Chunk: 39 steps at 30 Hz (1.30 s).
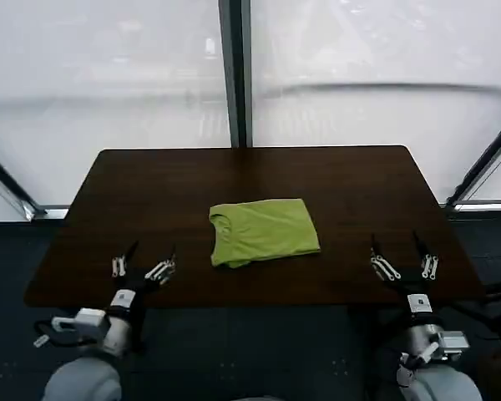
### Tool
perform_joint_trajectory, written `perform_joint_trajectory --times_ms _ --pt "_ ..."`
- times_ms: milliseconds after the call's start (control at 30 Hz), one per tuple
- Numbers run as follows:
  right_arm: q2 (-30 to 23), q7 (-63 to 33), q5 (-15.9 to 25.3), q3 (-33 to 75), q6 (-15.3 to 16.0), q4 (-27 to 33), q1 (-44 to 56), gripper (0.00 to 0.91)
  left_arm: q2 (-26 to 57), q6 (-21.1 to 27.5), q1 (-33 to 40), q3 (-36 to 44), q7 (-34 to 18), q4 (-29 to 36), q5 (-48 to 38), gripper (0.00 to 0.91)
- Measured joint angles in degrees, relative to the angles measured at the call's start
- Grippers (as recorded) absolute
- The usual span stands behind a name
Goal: Fold and organize the clothes.
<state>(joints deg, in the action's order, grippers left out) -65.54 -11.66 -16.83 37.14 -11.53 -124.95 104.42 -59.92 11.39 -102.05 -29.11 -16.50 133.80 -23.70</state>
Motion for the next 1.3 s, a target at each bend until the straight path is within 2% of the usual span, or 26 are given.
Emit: perform_joint_trajectory --times_ms 267,633,1300 --pt "-0.24 -0.11 0.09 1.54 4.49 -4.76 10.06 0.878 0.87 -0.09 -8.2 -2.16 -0.24 2.16 0.08 0.878" --pt "-0.15 -0.06 -1.64 0.21 9.1 -5.59 11.19 0.878 1.48 0.82 -9.95 -3.4 -0.4 2.74 -0.93 0.878" --pt "0.07 -0.03 -2.47 -0.44 10.57 -4.65 10.44 0.878 1.58 0.88 -10.79 -4.36 -0.18 2.39 -0.96 0.878"
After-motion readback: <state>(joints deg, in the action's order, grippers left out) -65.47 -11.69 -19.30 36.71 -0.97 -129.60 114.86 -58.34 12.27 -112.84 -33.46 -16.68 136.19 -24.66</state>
